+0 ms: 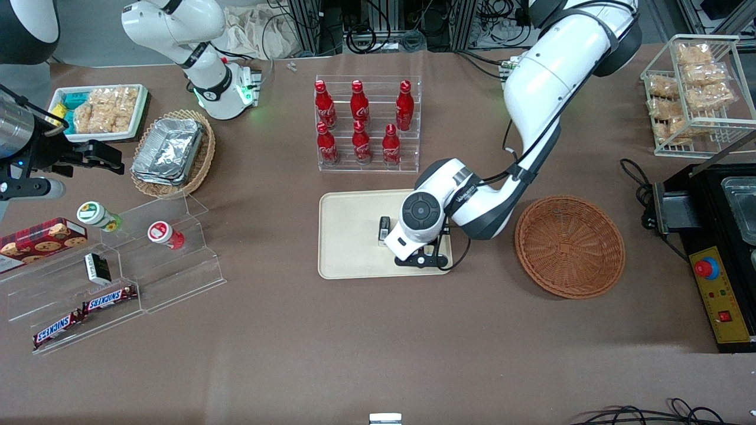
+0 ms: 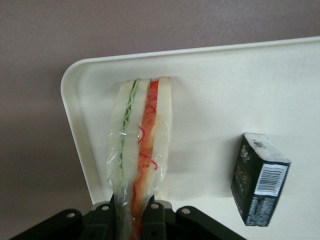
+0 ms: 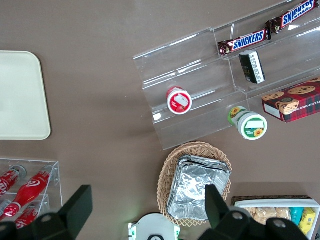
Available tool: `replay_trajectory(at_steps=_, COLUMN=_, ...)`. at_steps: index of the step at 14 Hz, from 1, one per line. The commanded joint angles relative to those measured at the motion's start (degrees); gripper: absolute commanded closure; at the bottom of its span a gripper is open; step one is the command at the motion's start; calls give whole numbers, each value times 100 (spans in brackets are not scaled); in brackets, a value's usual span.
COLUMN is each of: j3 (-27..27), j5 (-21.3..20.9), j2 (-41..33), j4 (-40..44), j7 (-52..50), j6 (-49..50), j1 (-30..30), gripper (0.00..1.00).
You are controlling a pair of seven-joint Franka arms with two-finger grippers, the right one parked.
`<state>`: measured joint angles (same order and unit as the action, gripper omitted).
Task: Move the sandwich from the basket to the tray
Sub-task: 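Lower the sandwich onto the tray beside the black box and release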
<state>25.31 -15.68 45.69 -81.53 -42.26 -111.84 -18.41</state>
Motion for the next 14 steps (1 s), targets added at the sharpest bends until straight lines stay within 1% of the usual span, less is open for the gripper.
replay_trajectory(at_steps=1, j3=-9, j5=-128, j2=-60, j4=-3, j7=131, j6=-22, j1=-5, gripper=86)
replay_trajectory(at_steps=2, j3=-17, j5=-128, j2=-42, j4=6, j7=131, j6=-22, j1=4, gripper=55)
replay_trajectory(at_steps=3, j3=-17, j5=-128, j2=-34, j4=15, j7=18, j6=-40, j1=4, gripper=1)
replay_trajectory(at_steps=7, j3=-17, j5=-49, j2=-121, j4=76, j7=-19, j6=-23, j1=22, gripper=0)
replay_trajectory(at_steps=9, j3=-17, j5=-110, j2=-252, j4=286, j7=-324, j6=30, j1=22, gripper=0)
replay_trajectory(at_steps=11, j3=-17, j5=-67, j2=-699, j4=445, j7=-476, j6=65, j1=135, gripper=0)
replay_trajectory(at_steps=13, j3=-9, j5=-5, j2=-1296, j4=428, j7=-388, j6=432, j1=477, gripper=0)
replay_trajectory(at_steps=14, j3=9, j5=91, j2=-1569, j4=419, j7=-344, j6=670, j1=688, gripper=0)
